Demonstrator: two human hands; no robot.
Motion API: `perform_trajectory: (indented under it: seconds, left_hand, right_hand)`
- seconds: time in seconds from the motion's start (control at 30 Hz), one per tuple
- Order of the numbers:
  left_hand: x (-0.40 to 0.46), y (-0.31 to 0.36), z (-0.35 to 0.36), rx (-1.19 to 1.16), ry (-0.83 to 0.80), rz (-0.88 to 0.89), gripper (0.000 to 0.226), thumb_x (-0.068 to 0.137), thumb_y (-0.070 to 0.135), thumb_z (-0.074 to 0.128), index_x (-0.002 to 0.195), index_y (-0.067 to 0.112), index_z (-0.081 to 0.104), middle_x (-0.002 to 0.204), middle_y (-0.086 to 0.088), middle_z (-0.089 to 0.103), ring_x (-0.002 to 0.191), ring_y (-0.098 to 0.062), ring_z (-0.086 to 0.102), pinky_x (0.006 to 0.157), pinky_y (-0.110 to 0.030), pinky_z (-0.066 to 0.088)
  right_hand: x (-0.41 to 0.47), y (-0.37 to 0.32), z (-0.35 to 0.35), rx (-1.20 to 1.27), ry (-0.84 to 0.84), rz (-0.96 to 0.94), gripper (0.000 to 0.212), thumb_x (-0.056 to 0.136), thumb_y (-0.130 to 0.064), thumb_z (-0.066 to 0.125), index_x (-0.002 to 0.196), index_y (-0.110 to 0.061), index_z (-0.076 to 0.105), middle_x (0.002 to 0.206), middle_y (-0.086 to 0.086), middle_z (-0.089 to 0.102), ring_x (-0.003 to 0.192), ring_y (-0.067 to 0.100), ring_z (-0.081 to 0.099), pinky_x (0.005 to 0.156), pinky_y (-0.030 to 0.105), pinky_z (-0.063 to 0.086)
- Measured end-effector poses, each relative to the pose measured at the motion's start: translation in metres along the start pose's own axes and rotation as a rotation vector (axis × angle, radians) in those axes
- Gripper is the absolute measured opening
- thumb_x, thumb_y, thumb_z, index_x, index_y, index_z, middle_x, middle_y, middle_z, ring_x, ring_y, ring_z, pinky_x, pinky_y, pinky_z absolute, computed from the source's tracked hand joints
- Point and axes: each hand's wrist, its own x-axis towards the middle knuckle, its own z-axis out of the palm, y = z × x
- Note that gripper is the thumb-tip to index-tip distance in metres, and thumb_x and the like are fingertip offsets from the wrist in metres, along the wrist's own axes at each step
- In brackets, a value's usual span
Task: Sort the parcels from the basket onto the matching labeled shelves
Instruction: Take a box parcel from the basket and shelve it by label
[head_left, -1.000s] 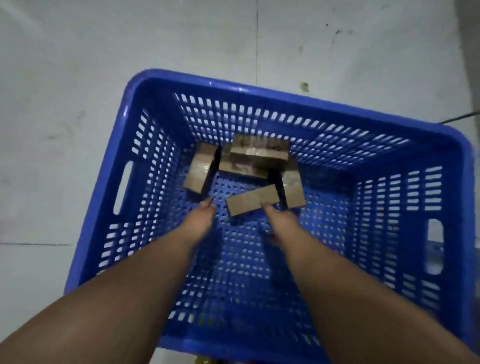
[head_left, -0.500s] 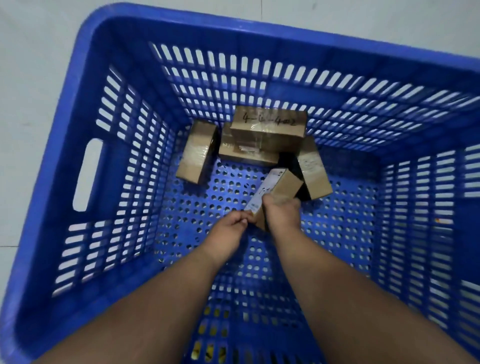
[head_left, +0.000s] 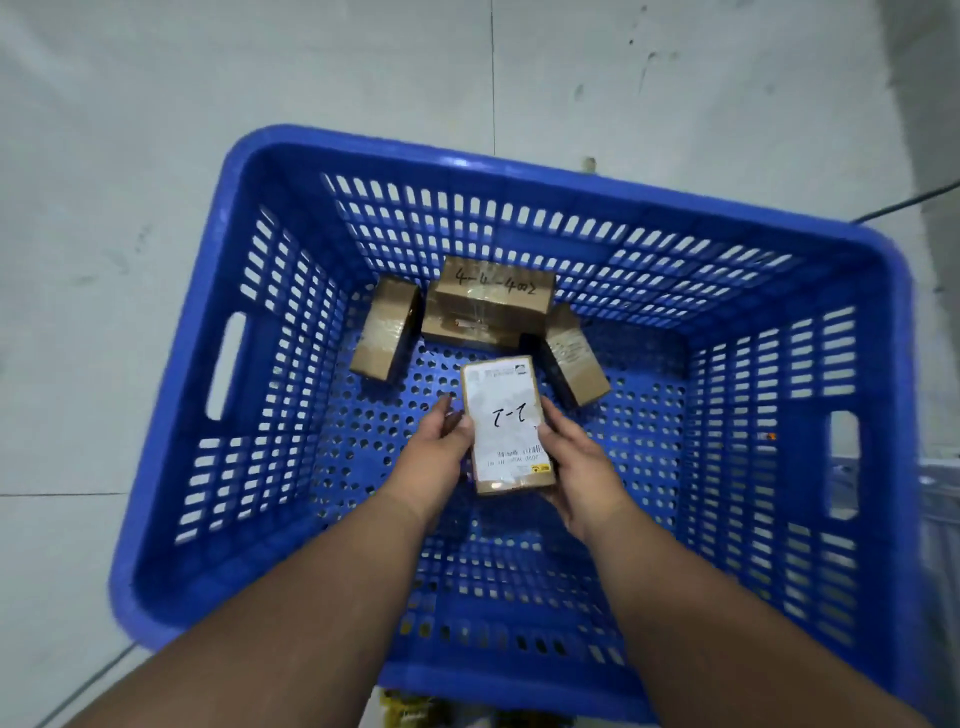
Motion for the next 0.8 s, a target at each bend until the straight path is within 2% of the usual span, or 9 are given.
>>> perform_trajectory:
  seconds: [0.1, 0.17, 0.23, 0.37, 0.47, 0.57, 0.67, 0.73, 0.8]
  left_hand:
    - [-0.045, 0.039, -0.005, 0.000, 0.040, 0.054, 0.067, 0.096, 0.028, 0.057, 0.150, 0.040, 0.019, 0.138, 0.006, 0.048, 0.106, -0.016, 0.059, 0.092, -0.043, 0.051]
    - [-0.077, 0.072, -0.011, 0.041, 0.004, 0.058, 0.064, 0.093, 0.026, 0.063, 0.147, 0.037, 0.031, 0.132, 0.004, 0.053, 0.097, -0.015, 0.062, 0.084, -0.038, 0.054]
    - [-0.112, 0.103, -0.018, 0.095, -0.123, 0.018, 0.052, 0.090, 0.022, 0.066, 0.137, 0.031, 0.048, 0.121, 0.002, 0.065, 0.097, -0.019, 0.064, 0.088, -0.041, 0.053]
    - [-0.186, 0.183, -0.023, 0.040, -0.273, 0.068, 0.048, 0.089, 0.011, 0.065, 0.127, 0.039, 0.054, 0.112, 0.001, 0.069, 0.089, -0.023, 0.066, 0.077, -0.042, 0.055]
    - [-0.255, 0.264, -0.017, -0.110, -0.293, 0.230, 0.043, 0.092, 0.008, 0.058, 0.116, 0.044, 0.058, 0.111, 0.000, 0.070, 0.089, -0.026, 0.067, 0.068, -0.041, 0.056]
    - [-0.333, 0.340, -0.004, -0.189, -0.195, 0.475, 0.039, 0.091, 0.010, 0.061, 0.116, 0.040, 0.055, 0.110, -0.003, 0.069, 0.093, -0.026, 0.067, 0.072, -0.036, 0.054]
    - [-0.443, 0.411, 0.012, -0.259, -0.151, 0.693, 0.039, 0.089, 0.010, 0.064, 0.111, 0.038, 0.050, 0.114, -0.003, 0.066, 0.101, -0.026, 0.066, 0.079, -0.038, 0.055]
    - [-0.511, 0.449, 0.023, -0.283, -0.155, 0.831, 0.038, 0.088, 0.008, 0.065, 0.111, 0.029, 0.045, 0.115, -0.006, 0.062, 0.101, -0.028, 0.064, 0.077, -0.040, 0.055]
    - [-0.580, 0.488, 0.032, -0.317, -0.170, 0.954, 0.042, 0.086, 0.005, 0.065, 0.115, 0.019, 0.038, 0.115, -0.011, 0.059, 0.098, -0.029, 0.063, 0.071, -0.039, 0.055]
  right_hand:
    - [-0.045, -0.040, 0.005, -0.207, -0.071, 0.026, 0.027, 0.096, -0.017, 0.057, 0.121, -0.026, 0.065, 0.112, 0.002, 0.073, 0.104, 0.024, 0.068, 0.086, 0.043, 0.054]
    - [-0.080, -0.081, 0.011, -0.311, -0.138, 0.038, 0.020, 0.093, -0.011, 0.060, 0.110, -0.019, 0.069, 0.104, 0.005, 0.074, 0.091, 0.022, 0.069, 0.074, 0.035, 0.055]
    - [-0.113, -0.130, 0.017, -0.398, -0.209, 0.027, 0.017, 0.091, -0.006, 0.061, 0.103, -0.014, 0.069, 0.099, 0.010, 0.073, 0.082, 0.021, 0.069, 0.067, 0.030, 0.055]
    - [-0.189, -0.236, 0.042, -0.478, -0.218, -0.080, 0.022, 0.084, -0.011, 0.071, 0.107, -0.011, 0.071, 0.110, 0.018, 0.071, 0.088, 0.027, 0.066, 0.074, 0.036, 0.053]
    - [-0.255, -0.316, 0.073, -0.182, -0.147, -0.291, 0.037, 0.083, -0.010, 0.070, 0.119, -0.009, 0.064, 0.120, 0.015, 0.067, 0.089, 0.025, 0.062, 0.065, 0.028, 0.049]
    - [-0.346, -0.377, 0.100, 0.085, -0.184, -0.415, 0.069, 0.064, -0.013, 0.084, 0.128, -0.014, 0.056, 0.131, 0.008, 0.060, 0.112, 0.023, 0.060, 0.090, 0.035, 0.048]
    - [-0.456, -0.421, 0.131, 0.088, -0.280, -0.520, 0.110, 0.034, -0.033, 0.098, 0.133, -0.021, 0.051, 0.132, 0.002, 0.059, 0.126, 0.023, 0.051, 0.107, 0.040, 0.037]
    - [-0.518, -0.447, 0.157, -0.034, -0.355, -0.637, 0.103, 0.051, -0.044, 0.092, 0.140, -0.029, 0.044, 0.139, -0.004, 0.054, 0.130, 0.020, 0.048, 0.108, 0.040, 0.035]
    - [-0.582, -0.482, 0.183, -0.128, -0.432, -0.777, 0.073, 0.083, -0.035, 0.073, 0.146, -0.034, 0.035, 0.144, -0.007, 0.051, 0.131, 0.021, 0.049, 0.107, 0.041, 0.037]
